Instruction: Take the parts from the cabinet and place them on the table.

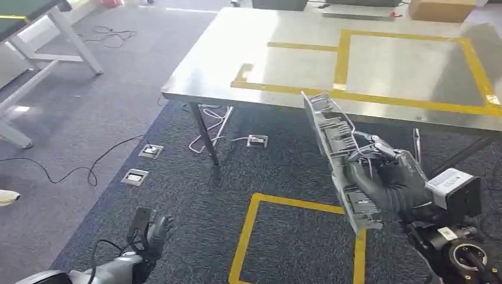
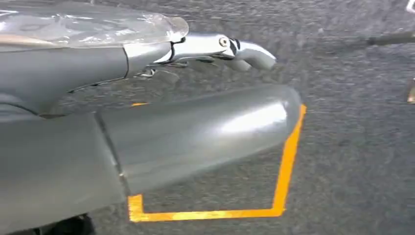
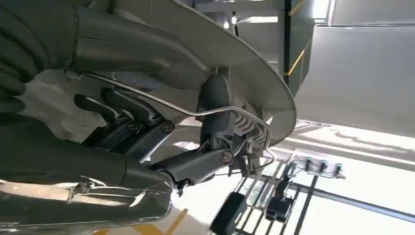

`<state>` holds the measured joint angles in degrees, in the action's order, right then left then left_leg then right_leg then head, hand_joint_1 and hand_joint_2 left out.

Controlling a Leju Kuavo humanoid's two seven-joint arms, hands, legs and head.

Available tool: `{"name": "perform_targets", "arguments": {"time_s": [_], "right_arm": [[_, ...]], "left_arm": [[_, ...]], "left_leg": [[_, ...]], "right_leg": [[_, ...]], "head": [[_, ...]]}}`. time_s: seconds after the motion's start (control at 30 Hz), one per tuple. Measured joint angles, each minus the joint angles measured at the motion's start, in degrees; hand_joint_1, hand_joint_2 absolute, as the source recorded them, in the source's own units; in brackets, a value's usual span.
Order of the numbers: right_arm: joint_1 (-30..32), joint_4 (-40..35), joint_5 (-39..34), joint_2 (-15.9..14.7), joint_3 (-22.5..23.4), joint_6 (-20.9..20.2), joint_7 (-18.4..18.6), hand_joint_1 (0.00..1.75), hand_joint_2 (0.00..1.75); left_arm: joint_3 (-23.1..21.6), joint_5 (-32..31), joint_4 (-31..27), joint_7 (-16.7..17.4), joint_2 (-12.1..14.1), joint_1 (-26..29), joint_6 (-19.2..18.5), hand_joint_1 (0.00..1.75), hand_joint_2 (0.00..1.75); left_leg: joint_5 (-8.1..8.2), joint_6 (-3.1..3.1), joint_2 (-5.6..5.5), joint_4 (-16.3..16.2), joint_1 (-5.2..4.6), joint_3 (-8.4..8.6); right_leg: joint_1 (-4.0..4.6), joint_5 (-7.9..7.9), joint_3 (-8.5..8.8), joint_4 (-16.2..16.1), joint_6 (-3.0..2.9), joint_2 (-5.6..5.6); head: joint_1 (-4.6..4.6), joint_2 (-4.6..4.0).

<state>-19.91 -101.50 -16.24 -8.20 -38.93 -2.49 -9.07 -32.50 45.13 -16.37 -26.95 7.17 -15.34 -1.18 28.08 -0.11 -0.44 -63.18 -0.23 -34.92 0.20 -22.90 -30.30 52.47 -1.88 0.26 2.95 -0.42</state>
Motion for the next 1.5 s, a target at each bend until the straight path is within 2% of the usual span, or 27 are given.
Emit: {"name": "perform_targets", "arguments": {"time_s": [0.07,0.1,0.13,0.17,0.23,0.27,0.3,0.33,0.4,0.47,0.57,0.6,0.63,0.67,0.73,0.77,0.8,0.87,0.97,1.03,1.07,1.13,1.17,1.27,1.33,1.43,1.5], "right_arm": [[0.0,0.0,0.0,0.0,0.2,0.0,0.0,1.75,1.75],[0.1,0.0,0.0,0.0,0.3,0.0,0.0,1.75,1.75],[0.2,0.0,0.0,0.0,0.3,0.0,0.0,1.75,1.75],[0.2,0.1,0.1,0.0,0.4,0.0,0.0,1.75,1.75],[0.1,0.1,0.4,0.0,0.6,0.0,0.0,1.75,1.75],[0.0,0.1,0.5,0.0,0.7,0.0,0.0,1.75,1.75],[-0.3,0.1,0.7,0.0,0.9,0.1,0.0,1.75,1.75],[-0.6,0.1,0.8,0.0,1.0,0.1,0.0,1.75,1.75],[-0.8,0.1,0.9,0.0,1.3,0.1,0.0,1.75,1.75],[-1.1,0.1,1.0,-0.1,1.4,0.1,0.1,1.75,1.75],[-1.3,0.2,1.0,-0.2,1.7,0.1,0.1,1.75,1.75],[-1.2,0.3,1.0,-0.2,1.7,0.1,0.1,1.75,1.75],[-1.2,0.4,1.0,-0.2,1.7,0.1,0.1,1.75,1.75],[-1.2,0.5,1.0,-0.3,1.8,0.1,0.1,1.75,1.75],[-1.2,0.6,1.0,-0.3,2.0,0.1,0.2,1.75,1.75],[-1.3,0.6,1.0,-0.4,2.0,0.1,0.2,1.75,1.75],[-1.5,0.7,0.9,-0.5,2.1,0.1,0.1,1.75,1.75],[-1.6,0.7,1.0,-0.5,2.1,0.1,0.1,1.75,1.75],[-1.8,0.7,0.9,-0.5,2.2,0.1,0.1,1.75,1.75],[-2.0,0.8,0.9,-0.5,2.1,0.0,0.2,1.75,1.75],[-2.0,0.9,0.8,-0.5,2.1,-0.1,0.1,1.75,1.75],[-2.0,1.2,0.6,-0.5,2.1,-0.2,-0.1,1.75,1.75],[-2.0,1.4,0.5,-0.5,2.1,-0.4,-0.2,1.75,1.75],[-2.2,2.0,0.3,-0.5,2.1,-0.6,-0.6,1.75,1.75],[-2.6,2.3,0.2,-0.5,2.1,-0.6,-0.9,1.75,1.75],[-2.9,2.7,0.2,-0.5,2.1,-0.7,-1.1,1.75,1.75],[-3.3,3.0,0.3,-0.5,2.1,-0.5,-1.4,1.75,1.75]], "left_arm": [[0.0,0.0,0.0,0.0,0.0,0.2,0.0,0.0,0.0],[0.0,0.0,0.0,0.0,0.1,0.3,0.0,0.0,0.0],[0.0,0.0,0.0,0.0,0.1,0.4,0.0,0.0,0.0],[0.0,0.0,0.0,0.0,0.1,0.4,0.0,0.0,0.0],[0.0,0.0,0.0,0.0,0.2,0.3,0.0,0.0,0.0],[0.0,-0.2,0.0,0.1,0.1,0.3,0.0,0.0,0.0],[0.0,-0.2,0.0,0.2,0.1,0.1,0.0,0.0,0.0],[0.0,-0.2,0.0,0.3,0.1,0.1,0.0,0.0,0.0],[0.0,-0.2,0.0,0.4,0.1,0.2,0.0,0.0,0.0],[0.0,-0.2,0.0,0.3,0.1,0.2,0.0,0.0,0.0],[0.0,-0.1,0.0,0.3,0.1,0.2,0.0,0.0,0.0],[0.0,-0.1,0.0,0.3,0.1,0.3,0.0,0.0,0.0],[0.0,-0.1,0.0,0.3,0.0,0.3,0.0,0.0,0.0],[0.0,-0.1,0.0,0.3,0.0,0.3,0.0,0.0,0.0],[0.0,-0.1,0.0,0.3,-0.1,0.3,0.0,0.0,0.0],[0.0,-0.1,0.0,0.3,-0.2,0.3,0.0,0.0,0.0],[0.0,0.0,0.0,0.3,-0.2,0.2,0.0,0.0,0.0],[0.0,0.0,0.0,0.3,-0.2,0.2,0.0,0.0,0.0],[0.0,0.0,0.0,0.3,-0.2,0.1,0.0,0.0,0.0],[0.0,0.0,0.0,0.3,-0.2,-0.1,0.0,0.0,0.0],[0.0,0.1,0.0,0.3,-0.2,0.0,0.0,0.0,0.0],[0.0,0.3,0.0,0.3,-0.2,0.3,0.0,0.0,0.0],[0.0,0.4,0.0,0.2,-0.1,0.4,0.0,0.0,0.0],[0.0,0.7,0.0,-0.1,0.2,0.3,0.0,0.0,0.0],[0.0,0.7,0.0,-0.3,0.6,0.2,0.0,0.0,0.0],[0.0,0.9,0.0,-0.5,0.6,0.4,0.0,0.0,0.0],[0.0,0.9,0.0,-0.6,0.6,0.4,0.0,0.0,0.0]], "left_leg": [[2.94,-0.69,0.03,-8.4,0.63,-5.81],[3.26,-0.93,0.09,-10.0,0.9,-7.7],[1.94,-1.28,0.1,-8.9,1.15,-8.06],[-0.93,-1.53,0.13,-5.1,1.36,-7.16],[-8.42,-1.71,0.29,6.1,1.58,-2.93],[-9.64,-1.58,0.47,9.1,1.65,-2.11],[-6.96,-0.86,0.53,9.1,1.17,-2.14],[-8.35,-0.4,0.39,8.9,1.06,-2.12],[-7.78,0.48,0.3,9.0,1.16,-1.56],[-7.31,1.23,0.19,9.2,1.19,-0.42],[-6.36,1.74,0.18,9.1,0.97,0.47],[-5.97,1.74,0.12,9.1,0.92,0.9],[-5.56,1.67,0.0,9.1,0.92,1.46],[-5.1,1.6,-0.12,9.1,0.92,2.17],[-4.12,1.28,-0.23,9.1,0.93,3.75],[-3.69,1.01,-0.24,9.2,0.92,3.92],[-3.53,0.7,-0.34,9.0,0.68,4.13],[-3.35,-0.01,-0.26,8.5,0.68,4.16],[-2.13,-0.91,0.07,6.7,0.84,3.7],[0.6,-1.3,0.1,0.1,0.81,-0.13],[3.07,-1.4,0.1,-7.0,0.81,-4.76],[3.36,-1.35,0.1,-11.4,0.8,-8.65],[0.94,-1.01,0.09,-9.1,0.73,-8.54],[-9.05,0.55,0.23,6.7,-0.07,-2.39],[-5.69,1.2,0.21,8.5,-0.54,-1.58],[-6.33,2.27,0.0,9.7,-0.12,0.41],[-5.9,2.41,0.02,9.9,0.09,1.93]], "right_leg": [[-0.13,-0.76,0.63,0.0,0.04,0.04],[-0.23,-1.16,1.03,0.0,0.16,0.13],[-0.33,-1.58,1.55,0.0,0.3,0.21],[-0.43,-2.1,2.16,0.1,0.55,0.27],[-0.69,-3.46,3.45,0.4,1.21,0.26],[-0.64,-4.01,3.28,0.6,1.65,0.21],[-0.44,-4.3,3.51,0.7,1.97,0.44],[-0.43,-4.68,3.35,0.7,2.42,0.36],[-0.41,-4.99,4.29,0.8,2.97,0.38],[-0.75,-6.49,2.69,4.4,3.49,0.1],[-0.79,-11.3,-5.36,18.3,3.9,0.1],[-0.8,-12.26,-7.29,20.5,3.91,0.1],[-0.79,-11.64,-7.87,19.9,3.78,0.1],[-0.8,-9.34,-7.33,16.9,3.65,0.09],[-0.78,-1.65,-4.35,7.2,3.23,0.09],[-0.76,1.22,-3.77,3.4,2.93,0.1],[-0.27,-1.0,-3.73,2.5,2.83,0.07],[-0.32,-0.17,-2.85,2.1,2.0,0.13],[-0.55,-0.65,-1.61,1.9,1.07,0.19],[-0.53,-0.98,-1.31,1.9,0.63,0.14],[-0.38,-1.4,-1.1,1.9,0.4,0.13],[-0.2,-2.01,-0.51,1.9,0.26,0.18],[-0.09,-2.59,0.25,1.9,0.26,0.26],[0.04,-4.17,2.19,1.7,0.46,0.23],[0.23,-4.98,2.56,1.8,1.12,0.43],[0.43,-4.95,3.98,2.5,2.09,0.39],[0.11,-6.23,1.98,6.9,2.74,0.16]], "head": [[0.09,0.0],[0.18,0.0],[0.2,0.0],[0.22,0.0],[0.26,0.0],[0.4,0.0],[0.33,0.0],[0.2,0.0],[0.19,0.0],[-0.11,0.0],[-0.28,0.0],[-0.31,0.0],[-0.33,0.0],[-0.35,0.0],[-0.46,0.0],[-0.61,0.0],[-0.63,0.0],[-0.22,0.0],[-0.2,0.0],[0.33,0.0],[0.44,0.0],[0.55,0.0],[0.59,0.0],[0.74,0.0],[0.46,0.0],[0.55,0.0],[0.04,0.0]]}}
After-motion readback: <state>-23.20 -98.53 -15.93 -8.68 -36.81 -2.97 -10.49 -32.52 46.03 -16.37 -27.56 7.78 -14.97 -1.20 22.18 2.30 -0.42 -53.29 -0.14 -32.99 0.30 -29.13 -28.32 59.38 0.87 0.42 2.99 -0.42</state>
